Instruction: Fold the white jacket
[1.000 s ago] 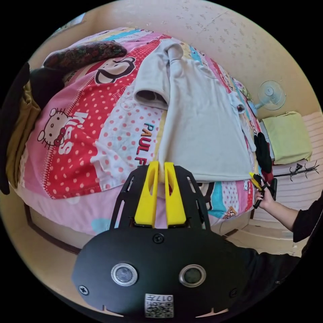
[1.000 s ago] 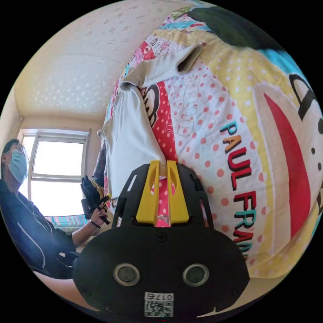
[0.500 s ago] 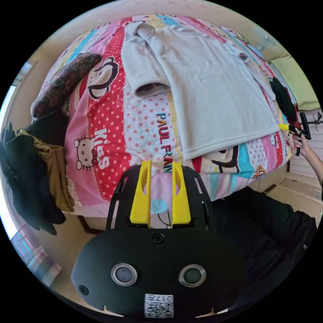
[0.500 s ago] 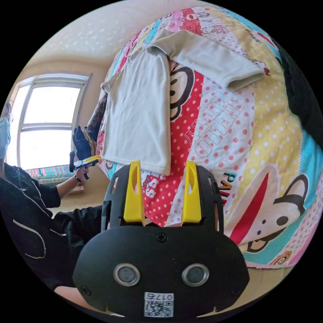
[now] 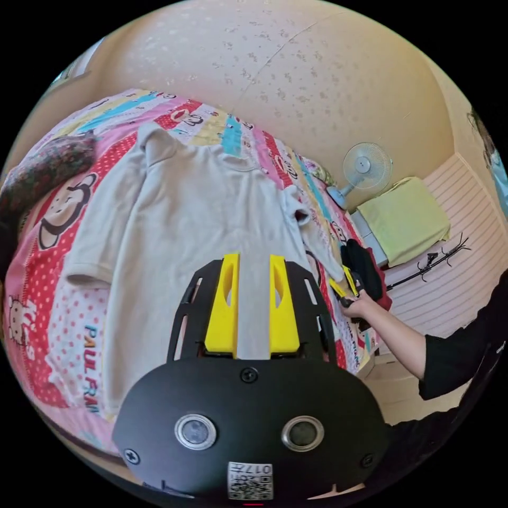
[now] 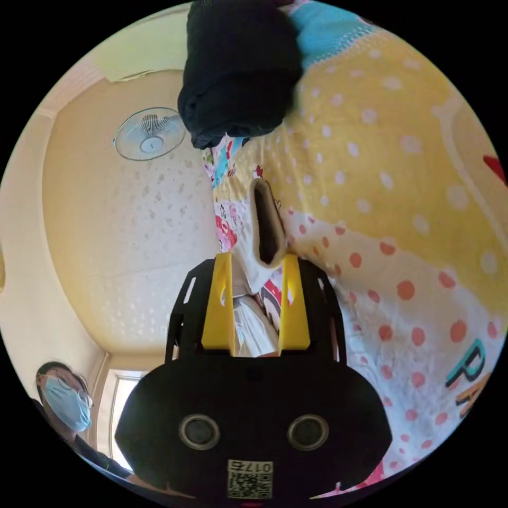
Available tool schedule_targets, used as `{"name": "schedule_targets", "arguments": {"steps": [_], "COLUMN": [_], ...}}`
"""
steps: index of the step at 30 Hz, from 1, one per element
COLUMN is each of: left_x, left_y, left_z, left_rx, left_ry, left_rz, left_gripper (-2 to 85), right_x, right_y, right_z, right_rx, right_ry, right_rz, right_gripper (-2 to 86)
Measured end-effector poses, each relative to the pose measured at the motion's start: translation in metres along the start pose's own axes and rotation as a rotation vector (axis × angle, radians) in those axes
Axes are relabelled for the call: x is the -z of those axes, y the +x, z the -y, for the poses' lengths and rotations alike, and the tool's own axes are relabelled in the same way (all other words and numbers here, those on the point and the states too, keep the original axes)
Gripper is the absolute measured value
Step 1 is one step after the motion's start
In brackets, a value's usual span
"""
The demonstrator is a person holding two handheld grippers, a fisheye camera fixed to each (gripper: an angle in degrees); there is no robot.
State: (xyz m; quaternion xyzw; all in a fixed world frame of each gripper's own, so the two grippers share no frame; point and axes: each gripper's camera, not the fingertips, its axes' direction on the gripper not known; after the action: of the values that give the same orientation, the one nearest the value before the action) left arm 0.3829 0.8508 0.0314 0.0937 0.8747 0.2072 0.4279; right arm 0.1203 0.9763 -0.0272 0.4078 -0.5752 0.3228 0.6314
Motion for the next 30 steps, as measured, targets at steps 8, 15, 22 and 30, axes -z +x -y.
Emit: {"name": "schedule_targets", "arguments": {"steps": [8,15,22,30], "left_x": [-0.092,-0.084,-0.079,-0.076], "left_y": [-0.038,-0.090,-0.118,-0.146], "left_z": [-0.064,-0.087,-0.109,-0.132], "left_rx": [0.070,0.185,0.204,0.218], "left_ry": [-0.088,-0.068,-0.022,0.037], "left_rz": [0.002,-0.173,-0.284,-0.413], "left_gripper": [0.4,-0.8,-0.9,-1.0], "right_x": [0.014,-0.008,-0.051,-0.168], "right_y": [-0.034,-0.177,-0.262,-0.226], "right_z": [0.067,0.169,0.199,0.112], "right_rx": [0.039,0.312,0.771,0.657], "right_ry": [-0.002,-0.176,-0.403,-0.422], "right_rz": [0.193,0.233,0.015,0.284], "right_gripper": [4.0,2.8,2.6,2.6]}}
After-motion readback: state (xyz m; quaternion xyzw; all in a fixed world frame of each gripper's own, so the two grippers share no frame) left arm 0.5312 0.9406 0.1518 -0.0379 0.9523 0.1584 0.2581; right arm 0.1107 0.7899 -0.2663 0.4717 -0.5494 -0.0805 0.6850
